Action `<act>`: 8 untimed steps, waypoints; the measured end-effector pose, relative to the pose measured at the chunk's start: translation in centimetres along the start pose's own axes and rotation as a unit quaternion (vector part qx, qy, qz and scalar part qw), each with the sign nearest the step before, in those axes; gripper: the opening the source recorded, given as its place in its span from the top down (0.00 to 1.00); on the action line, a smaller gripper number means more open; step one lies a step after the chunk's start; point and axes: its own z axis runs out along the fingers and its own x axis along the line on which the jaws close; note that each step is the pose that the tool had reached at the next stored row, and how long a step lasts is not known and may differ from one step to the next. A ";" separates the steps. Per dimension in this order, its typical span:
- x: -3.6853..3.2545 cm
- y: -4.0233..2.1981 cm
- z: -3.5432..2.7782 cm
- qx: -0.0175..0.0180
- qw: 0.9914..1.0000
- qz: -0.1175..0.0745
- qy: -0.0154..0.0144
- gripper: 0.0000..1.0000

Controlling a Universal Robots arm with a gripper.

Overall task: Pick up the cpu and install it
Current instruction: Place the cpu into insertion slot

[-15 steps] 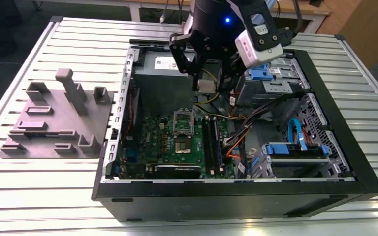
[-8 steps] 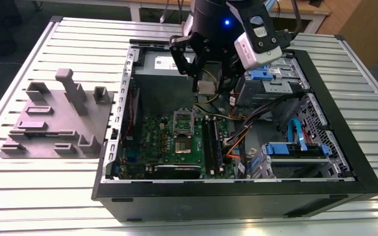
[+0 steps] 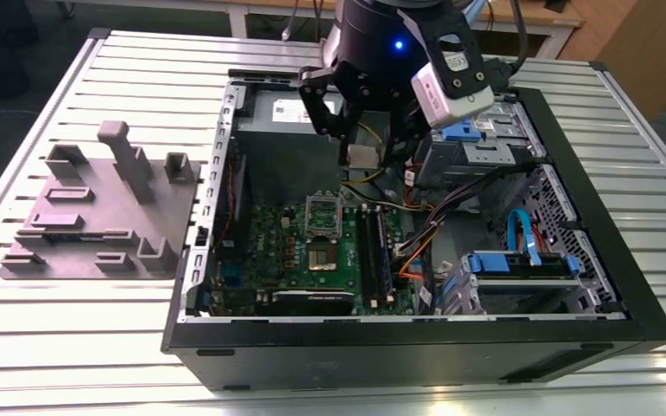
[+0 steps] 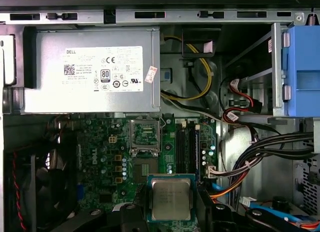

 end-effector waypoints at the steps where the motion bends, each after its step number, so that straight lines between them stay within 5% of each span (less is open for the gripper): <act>1: 0.00 0.00 0.06 0.000 1.000 0.000 0.000 0.53; 8: 0.00 -0.09 0.62 0.000 1.000 0.000 0.000 0.53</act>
